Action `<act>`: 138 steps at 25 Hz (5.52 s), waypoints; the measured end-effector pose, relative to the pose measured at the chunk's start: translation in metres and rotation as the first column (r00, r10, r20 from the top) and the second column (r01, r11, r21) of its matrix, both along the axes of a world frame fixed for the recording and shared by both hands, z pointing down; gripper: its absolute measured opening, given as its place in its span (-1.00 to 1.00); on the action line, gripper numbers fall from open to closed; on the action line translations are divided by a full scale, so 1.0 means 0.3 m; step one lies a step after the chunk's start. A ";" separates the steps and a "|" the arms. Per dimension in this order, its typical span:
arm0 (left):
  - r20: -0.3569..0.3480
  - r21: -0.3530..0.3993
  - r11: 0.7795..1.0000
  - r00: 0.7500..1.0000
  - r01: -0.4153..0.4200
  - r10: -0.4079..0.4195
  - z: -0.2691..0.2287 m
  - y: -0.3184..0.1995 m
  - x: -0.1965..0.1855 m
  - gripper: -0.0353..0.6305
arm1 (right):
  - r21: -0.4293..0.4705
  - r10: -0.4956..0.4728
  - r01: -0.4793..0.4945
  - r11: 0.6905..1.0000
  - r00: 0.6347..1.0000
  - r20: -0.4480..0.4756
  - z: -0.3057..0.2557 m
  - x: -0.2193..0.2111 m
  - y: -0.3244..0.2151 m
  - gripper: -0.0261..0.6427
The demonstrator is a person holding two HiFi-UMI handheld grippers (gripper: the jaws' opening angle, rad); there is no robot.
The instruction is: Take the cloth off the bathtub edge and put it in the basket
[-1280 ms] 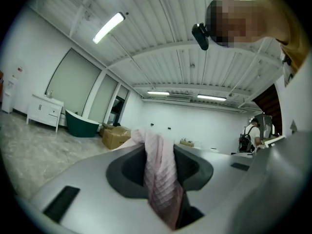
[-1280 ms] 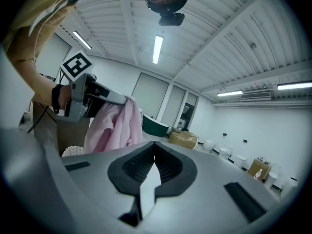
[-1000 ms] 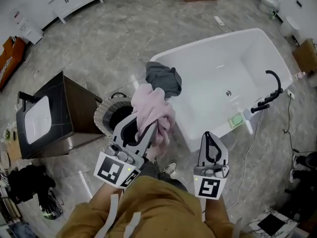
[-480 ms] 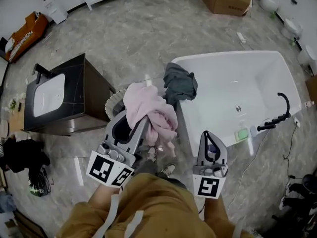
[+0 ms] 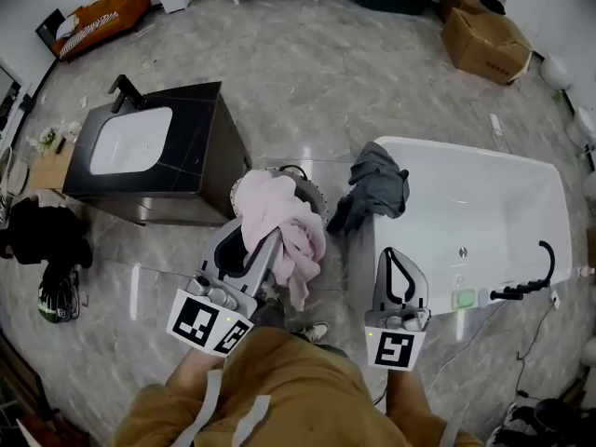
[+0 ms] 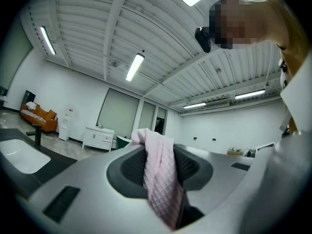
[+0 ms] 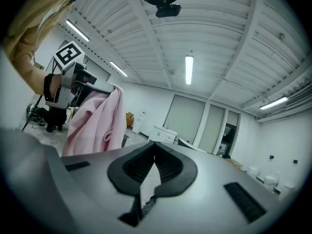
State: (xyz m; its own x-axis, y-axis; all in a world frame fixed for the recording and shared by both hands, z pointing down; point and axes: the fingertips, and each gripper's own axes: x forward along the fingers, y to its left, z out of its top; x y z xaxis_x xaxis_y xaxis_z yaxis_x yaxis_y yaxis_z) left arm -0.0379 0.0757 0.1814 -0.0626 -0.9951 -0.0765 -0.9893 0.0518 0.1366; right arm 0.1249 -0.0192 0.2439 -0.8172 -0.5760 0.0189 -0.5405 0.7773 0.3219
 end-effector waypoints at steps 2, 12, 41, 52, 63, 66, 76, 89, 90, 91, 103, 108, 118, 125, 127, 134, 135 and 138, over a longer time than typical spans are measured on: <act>-0.007 0.004 1.000 1.000 0.028 -0.028 0.007 0.025 -0.080 -0.51 | 0.005 -0.024 0.024 1.000 1.000 -0.016 -0.007 -0.083 -0.001 -0.90; -0.062 -0.037 0.999 0.998 0.022 -0.024 0.091 0.069 -0.449 -0.51 | 0.068 -0.038 0.044 0.997 0.996 -0.086 -0.072 -0.494 -0.063 -0.90; -0.077 -0.055 0.992 0.990 0.111 -0.115 0.100 -0.196 -0.661 -0.51 | 0.034 -0.154 0.157 0.987 0.985 -0.077 -0.083 -0.765 -0.312 -0.90; -0.023 -0.171 0.972 0.986 0.161 -0.167 0.429 -0.279 -0.737 -0.51 | -0.074 -0.205 0.197 0.978 0.973 -0.109 0.172 -0.850 -0.280 -0.90; -0.035 -0.299 0.941 0.984 0.156 -0.174 0.999 -0.365 -0.818 -0.51 | -0.148 -0.201 0.170 0.974 0.952 -0.231 0.681 -0.946 -0.337 -0.90; -0.035 -0.325 0.933 0.984 0.152 -0.173 1.156 -0.382 -0.830 -0.51 | -0.153 -0.191 0.157 0.976 0.952 -0.241 0.796 -0.954 -0.352 -0.90; -0.025 -0.383 0.915 0.989 0.124 -0.144 1.574 -0.446 -0.830 -0.51 | -0.171 -0.177 0.133 0.976 0.945 -0.274 1.128 -0.959 -0.377 -0.90; -0.032 -0.456 0.885 0.992 0.097 -0.125 1.979 -0.484 -0.852 -0.51 | -0.193 -0.166 0.116 0.974 0.949 -0.268 1.450 -0.980 -0.403 -0.90; -0.028 -0.464 0.881 0.992 0.097 -0.123 2.006 -0.488 -0.858 -0.51 | -0.194 -0.167 0.117 0.974 0.949 -0.267 1.470 -0.986 -0.408 -0.90; -0.019 -0.474 0.875 0.993 0.096 -0.119 2.036 -0.492 -0.862 -0.51 | -0.195 -0.167 0.116 0.974 0.949 -0.267 1.491 -0.991 -0.413 -0.90; 0.023 -0.537 0.836 0.993 0.112 -0.119 2.275 -0.497 -0.903 -0.32 | -0.212 -0.152 0.090 0.973 0.944 -0.293 1.610 -0.999 -0.465 -0.90; 0.055 -0.521 0.845 0.993 0.119 -0.106 2.182 -0.506 -0.900 -0.26 | -0.212 -0.157 0.096 0.972 0.945 -0.288 1.542 -1.004 -0.455 -0.90; 0.097 -0.494 0.851 0.984 0.178 -0.149 1.948 -0.506 -0.904 -0.58 | -0.183 -0.165 0.112 0.977 0.938 -0.305 1.337 -0.985 -0.438 -0.90; 0.128 -0.473 0.857 0.978 0.204 -0.162 1.703 -0.496 -0.894 -0.84 | -0.178 -0.166 0.119 0.977 0.946 -0.278 1.123 -0.994 -0.410 -0.90; 0.129 -0.467 0.858 0.977 0.213 -0.172 1.635 -0.493 -0.896 -0.87 | -0.176 -0.164 0.119 0.977 0.949 -0.269 1.057 -0.992 -0.411 -0.90; 0.117 -0.437 0.872 0.975 0.222 -0.190 1.370 -0.502 -0.860 -0.87 | -0.171 -0.161 0.119 0.978 0.951 -0.263 0.837 -0.952 -0.424 -0.90; 0.118 -0.431 0.874 0.974 0.224 -0.192 1.330 -0.502 -0.854 -0.87 | -0.170 -0.161 0.119 0.978 0.952 -0.261 0.806 -0.947 -0.424 -0.90; 0.122 -0.410 0.882 0.972 0.233 -0.200 1.208 -0.506 -0.853 -0.87 | -0.153 -0.159 0.124 0.980 0.955 -0.248 0.701 -0.945 -0.433 -0.90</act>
State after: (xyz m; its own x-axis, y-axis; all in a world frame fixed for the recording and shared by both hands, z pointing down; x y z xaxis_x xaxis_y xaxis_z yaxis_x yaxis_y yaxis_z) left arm -0.2940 -0.0760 0.5440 -0.2912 -0.8975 0.3311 -0.9530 0.3023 -0.0188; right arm -0.1587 -0.1490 0.4541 -0.8471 -0.4324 0.3091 -0.3339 0.8854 0.3235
